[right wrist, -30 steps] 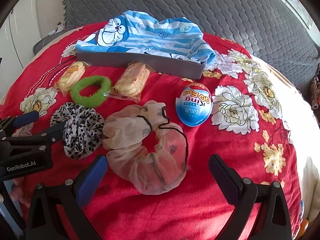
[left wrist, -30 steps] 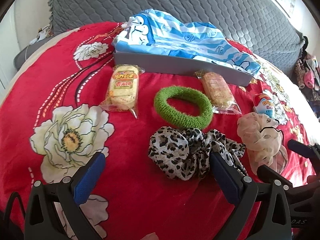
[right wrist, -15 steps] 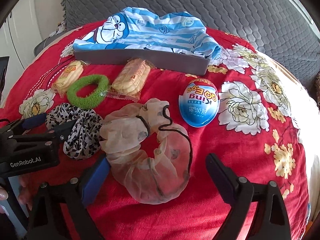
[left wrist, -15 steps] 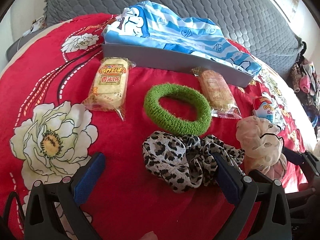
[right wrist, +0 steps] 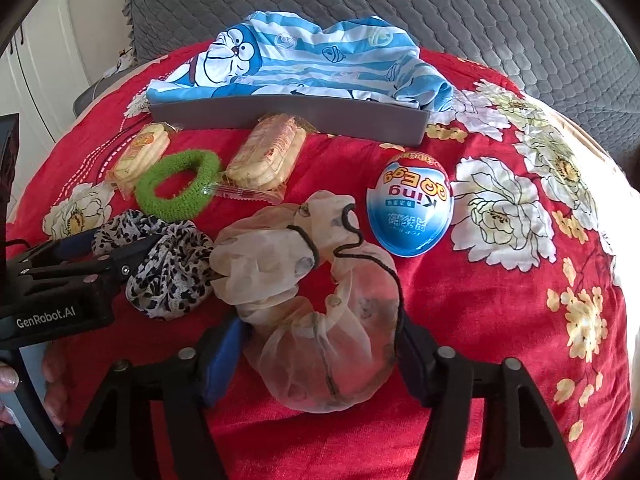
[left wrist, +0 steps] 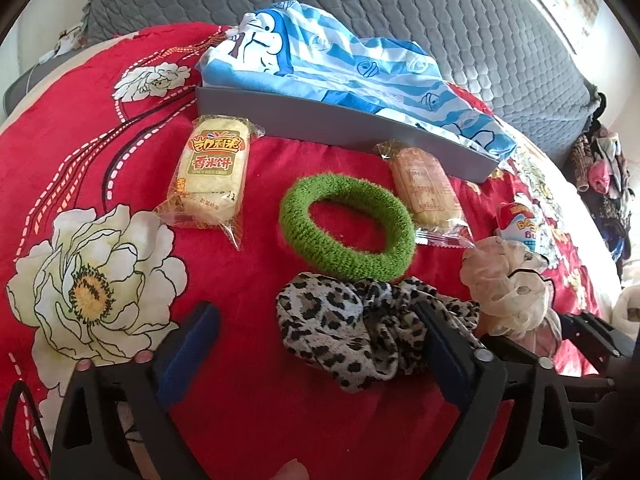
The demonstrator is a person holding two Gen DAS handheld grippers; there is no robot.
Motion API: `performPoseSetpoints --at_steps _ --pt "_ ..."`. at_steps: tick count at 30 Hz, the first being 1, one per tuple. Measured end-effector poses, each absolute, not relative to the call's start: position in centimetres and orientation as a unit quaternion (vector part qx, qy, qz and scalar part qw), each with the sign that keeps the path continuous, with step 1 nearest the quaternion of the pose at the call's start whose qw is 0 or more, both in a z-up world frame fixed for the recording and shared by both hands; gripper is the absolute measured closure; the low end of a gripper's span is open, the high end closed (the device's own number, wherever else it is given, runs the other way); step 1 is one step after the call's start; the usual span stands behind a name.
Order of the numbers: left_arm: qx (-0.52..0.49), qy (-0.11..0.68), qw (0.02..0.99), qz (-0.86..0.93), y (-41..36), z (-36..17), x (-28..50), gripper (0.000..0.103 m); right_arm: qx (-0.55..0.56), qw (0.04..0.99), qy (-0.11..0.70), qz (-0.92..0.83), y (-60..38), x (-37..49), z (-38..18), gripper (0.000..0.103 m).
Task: Organize objects
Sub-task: 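Close the left tool on the leopard scrunchie while the right tool grasps the sheer beige scrunchie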
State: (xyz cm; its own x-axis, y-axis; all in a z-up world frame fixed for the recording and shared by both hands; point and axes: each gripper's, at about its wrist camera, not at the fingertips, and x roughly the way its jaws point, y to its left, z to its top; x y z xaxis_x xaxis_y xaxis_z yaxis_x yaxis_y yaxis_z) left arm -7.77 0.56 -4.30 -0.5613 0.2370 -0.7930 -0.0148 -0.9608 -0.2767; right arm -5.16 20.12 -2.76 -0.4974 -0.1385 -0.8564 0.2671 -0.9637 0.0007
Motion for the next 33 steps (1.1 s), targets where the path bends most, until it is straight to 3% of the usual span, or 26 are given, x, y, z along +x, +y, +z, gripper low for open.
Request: performPoseSetpoints --at_steps 4,9,16,24,33 --pt "-0.465 -0.125 0.095 0.871 0.8 -4.1 -7.8 0.051 0.491 0.126 0.055 -0.860 20.2 -5.2 -2.8 0.046" --pt "-0.471 -0.128 0.113 0.866 1.3 -4.0 -7.5 0.065 0.493 0.131 0.040 -0.859 20.5 -5.2 -2.7 0.049" --pt "-0.469 -0.130 0.127 0.864 1.4 -3.7 -7.2 0.088 0.500 0.143 0.020 -0.854 20.6 -5.3 -2.7 0.065" --pt "-0.465 -0.133 0.136 0.865 1.5 -3.1 -6.5 0.093 0.503 0.152 0.005 -0.851 20.8 -5.4 -2.5 0.074" --pt "-0.458 -0.130 0.139 0.869 1.4 -2.2 -5.5 0.093 0.500 0.164 0.001 -0.850 20.7 -5.2 -2.0 0.091"
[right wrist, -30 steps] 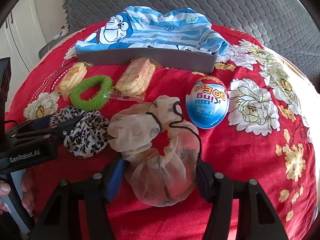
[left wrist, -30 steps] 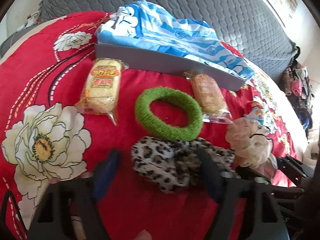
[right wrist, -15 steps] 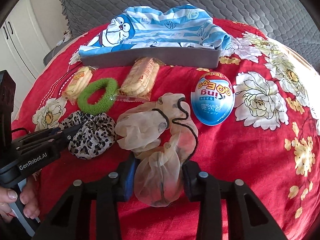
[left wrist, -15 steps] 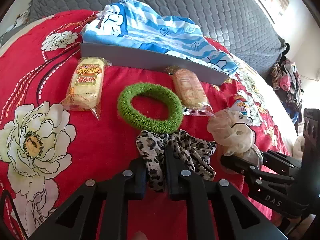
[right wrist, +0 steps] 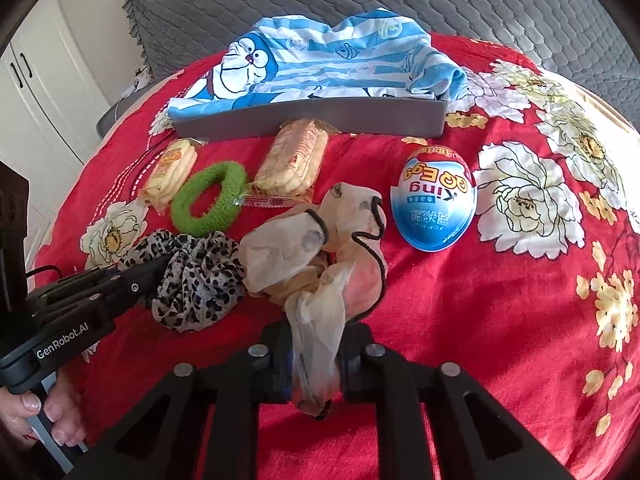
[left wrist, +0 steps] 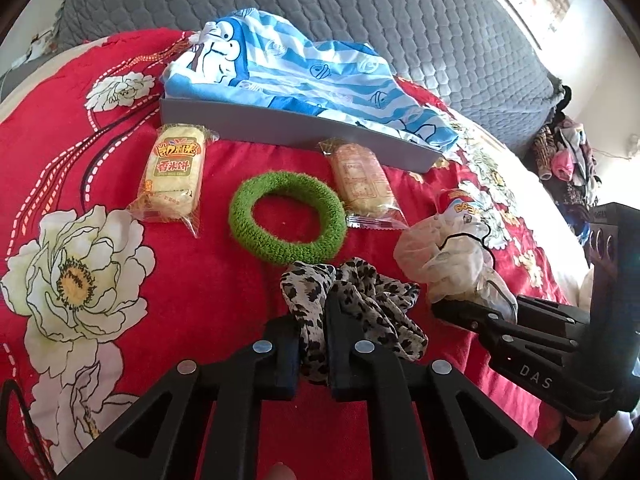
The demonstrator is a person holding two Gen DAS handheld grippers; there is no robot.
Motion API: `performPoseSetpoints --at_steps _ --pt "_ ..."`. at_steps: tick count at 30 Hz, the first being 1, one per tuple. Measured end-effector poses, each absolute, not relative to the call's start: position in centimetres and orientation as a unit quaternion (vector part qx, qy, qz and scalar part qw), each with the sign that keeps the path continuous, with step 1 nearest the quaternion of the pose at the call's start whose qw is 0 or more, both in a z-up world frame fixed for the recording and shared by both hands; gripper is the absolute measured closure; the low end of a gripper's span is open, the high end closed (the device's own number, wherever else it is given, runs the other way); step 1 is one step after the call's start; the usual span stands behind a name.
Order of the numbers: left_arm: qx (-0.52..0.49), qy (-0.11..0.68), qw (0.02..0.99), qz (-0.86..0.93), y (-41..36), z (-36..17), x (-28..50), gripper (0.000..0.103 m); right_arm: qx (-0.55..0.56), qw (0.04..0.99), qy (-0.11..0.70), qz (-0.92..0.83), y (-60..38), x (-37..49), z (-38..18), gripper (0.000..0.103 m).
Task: Organize objects
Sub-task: 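Close the left tool on the leopard scrunchie while the right tool grasps the sheer beige scrunchie, then lift both held scrunchies and carry them toward the striped cloth on the gray tray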
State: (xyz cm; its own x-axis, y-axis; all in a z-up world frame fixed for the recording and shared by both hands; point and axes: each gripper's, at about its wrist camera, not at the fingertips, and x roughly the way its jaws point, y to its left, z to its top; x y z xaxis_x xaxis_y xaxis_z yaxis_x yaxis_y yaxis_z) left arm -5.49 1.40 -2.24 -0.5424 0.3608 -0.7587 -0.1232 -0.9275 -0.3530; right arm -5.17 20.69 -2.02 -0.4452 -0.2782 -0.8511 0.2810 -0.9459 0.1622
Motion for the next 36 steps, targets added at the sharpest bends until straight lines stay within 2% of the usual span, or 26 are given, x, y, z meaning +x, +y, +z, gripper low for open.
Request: performPoseSetpoints --at_steps 36 --pt "-0.409 -0.112 0.122 0.898 1.1 3.4 -2.3 0.093 0.422 0.203 -0.014 -0.883 20.3 -2.4 4.1 0.093"
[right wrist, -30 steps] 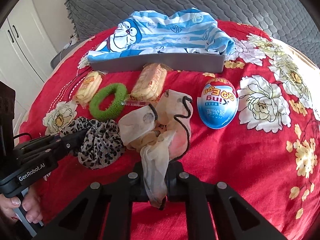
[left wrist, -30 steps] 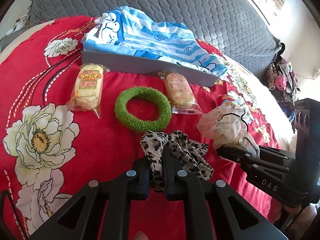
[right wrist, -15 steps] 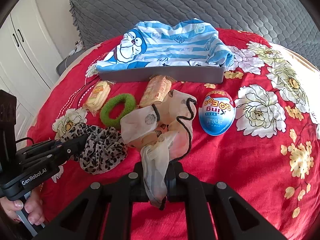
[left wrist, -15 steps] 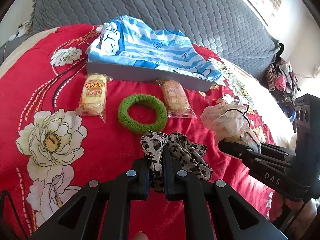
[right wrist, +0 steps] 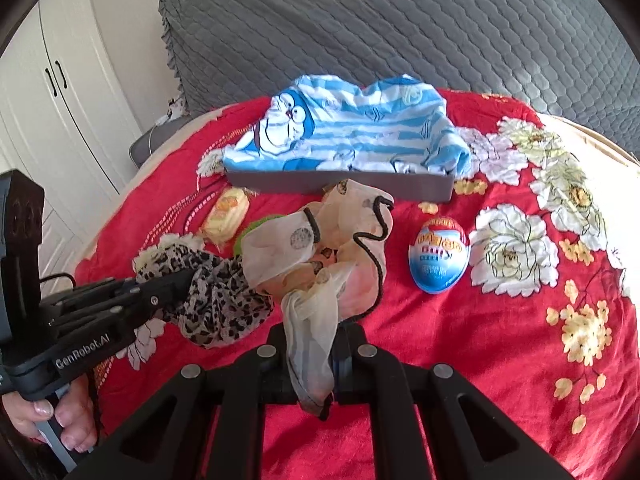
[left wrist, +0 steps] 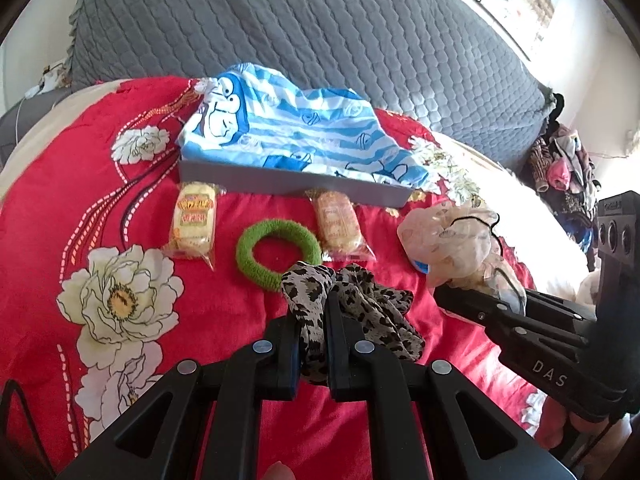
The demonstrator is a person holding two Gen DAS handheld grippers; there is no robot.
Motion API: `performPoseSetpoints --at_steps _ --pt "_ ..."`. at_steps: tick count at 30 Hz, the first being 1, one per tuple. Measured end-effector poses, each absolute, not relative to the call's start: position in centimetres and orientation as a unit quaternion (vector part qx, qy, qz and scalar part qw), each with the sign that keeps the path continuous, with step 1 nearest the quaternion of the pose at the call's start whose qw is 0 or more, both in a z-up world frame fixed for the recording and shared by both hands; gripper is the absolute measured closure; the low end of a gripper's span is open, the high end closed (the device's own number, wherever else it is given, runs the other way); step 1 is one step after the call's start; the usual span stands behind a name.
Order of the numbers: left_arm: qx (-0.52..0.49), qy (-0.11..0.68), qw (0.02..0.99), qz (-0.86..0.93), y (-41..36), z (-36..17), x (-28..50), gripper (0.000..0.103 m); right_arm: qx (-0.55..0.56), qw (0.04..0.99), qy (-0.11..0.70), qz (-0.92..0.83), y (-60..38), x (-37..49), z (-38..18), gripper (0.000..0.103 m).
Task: Organize objects
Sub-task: 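Lift both held scrunchies and carry them toward the striped cloth on the gray tray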
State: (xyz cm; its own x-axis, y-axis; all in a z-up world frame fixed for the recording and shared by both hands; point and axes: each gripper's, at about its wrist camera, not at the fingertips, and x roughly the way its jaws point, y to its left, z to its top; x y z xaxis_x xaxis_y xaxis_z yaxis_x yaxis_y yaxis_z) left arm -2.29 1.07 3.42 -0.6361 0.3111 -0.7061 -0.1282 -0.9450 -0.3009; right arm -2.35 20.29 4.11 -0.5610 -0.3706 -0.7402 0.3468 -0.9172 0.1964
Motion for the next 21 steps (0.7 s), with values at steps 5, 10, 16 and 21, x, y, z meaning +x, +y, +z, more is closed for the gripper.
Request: performPoseSetpoints --at_steps 5,10,16,21 --pt "-0.403 -0.119 0.115 0.900 0.9 4.2 -2.8 0.093 0.409 0.205 -0.017 -0.889 19.8 -2.6 4.9 0.093" --pt "-0.389 -0.126 0.107 0.906 0.3 5.7 -3.0 0.093 0.409 0.201 -0.014 -0.890 19.3 -2.4 5.7 0.093" --pt "-0.369 -0.126 0.099 0.916 -0.4 7.6 -3.1 0.093 0.385 0.200 -0.005 -0.901 18.3 -1.5 8.5 0.093" --pt "-0.355 -0.121 0.097 0.922 -0.6 9.0 -3.6 0.093 0.352 0.201 0.002 -0.914 17.6 -1.5 10.7 0.093"
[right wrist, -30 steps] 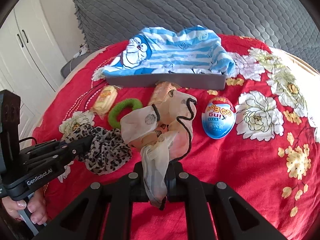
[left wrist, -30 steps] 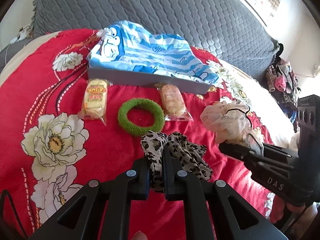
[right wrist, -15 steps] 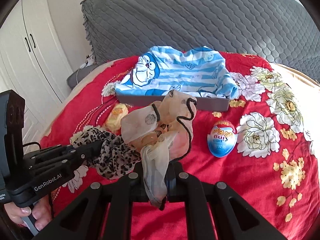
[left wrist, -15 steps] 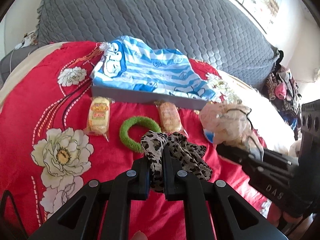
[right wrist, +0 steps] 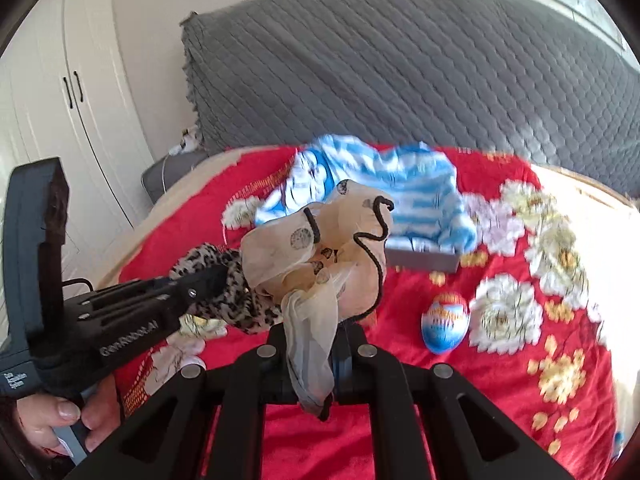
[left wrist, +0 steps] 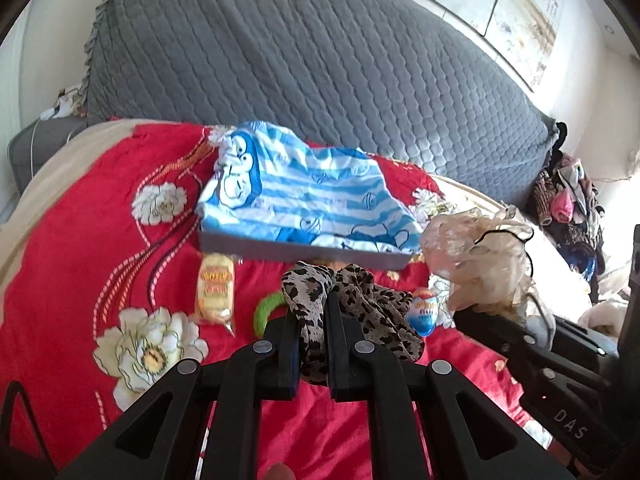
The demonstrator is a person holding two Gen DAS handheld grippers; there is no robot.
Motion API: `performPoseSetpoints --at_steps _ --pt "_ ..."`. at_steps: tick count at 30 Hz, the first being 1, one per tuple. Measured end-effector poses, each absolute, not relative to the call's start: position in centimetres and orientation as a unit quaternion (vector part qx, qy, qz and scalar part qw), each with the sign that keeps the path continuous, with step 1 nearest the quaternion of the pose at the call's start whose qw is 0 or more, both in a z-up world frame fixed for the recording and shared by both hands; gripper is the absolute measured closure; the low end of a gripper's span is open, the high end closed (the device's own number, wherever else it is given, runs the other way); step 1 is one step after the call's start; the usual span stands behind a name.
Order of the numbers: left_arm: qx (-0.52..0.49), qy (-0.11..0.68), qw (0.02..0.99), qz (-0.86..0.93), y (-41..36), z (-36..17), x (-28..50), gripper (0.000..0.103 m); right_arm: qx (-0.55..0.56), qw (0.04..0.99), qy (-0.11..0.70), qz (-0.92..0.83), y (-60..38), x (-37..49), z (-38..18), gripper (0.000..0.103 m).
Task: Organize objects
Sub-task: 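Lift both held scrunchies and carry them toward the striped cloth on the gray tray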
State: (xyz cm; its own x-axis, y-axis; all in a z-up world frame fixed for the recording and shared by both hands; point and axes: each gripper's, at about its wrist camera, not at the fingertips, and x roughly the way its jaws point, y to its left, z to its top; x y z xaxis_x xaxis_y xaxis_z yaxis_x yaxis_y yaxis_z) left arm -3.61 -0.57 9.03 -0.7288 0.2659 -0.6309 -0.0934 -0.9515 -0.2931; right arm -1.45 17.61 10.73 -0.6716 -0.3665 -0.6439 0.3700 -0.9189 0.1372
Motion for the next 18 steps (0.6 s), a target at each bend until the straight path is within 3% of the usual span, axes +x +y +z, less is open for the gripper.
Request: performPoseSetpoints --at_steps 18 --pt "-0.351 -0.117 0.093 0.924 -0.5 9.3 -9.0 0.093 0.329 0.204 -0.027 -0.922 18.1 -6.4 11.5 0.093"
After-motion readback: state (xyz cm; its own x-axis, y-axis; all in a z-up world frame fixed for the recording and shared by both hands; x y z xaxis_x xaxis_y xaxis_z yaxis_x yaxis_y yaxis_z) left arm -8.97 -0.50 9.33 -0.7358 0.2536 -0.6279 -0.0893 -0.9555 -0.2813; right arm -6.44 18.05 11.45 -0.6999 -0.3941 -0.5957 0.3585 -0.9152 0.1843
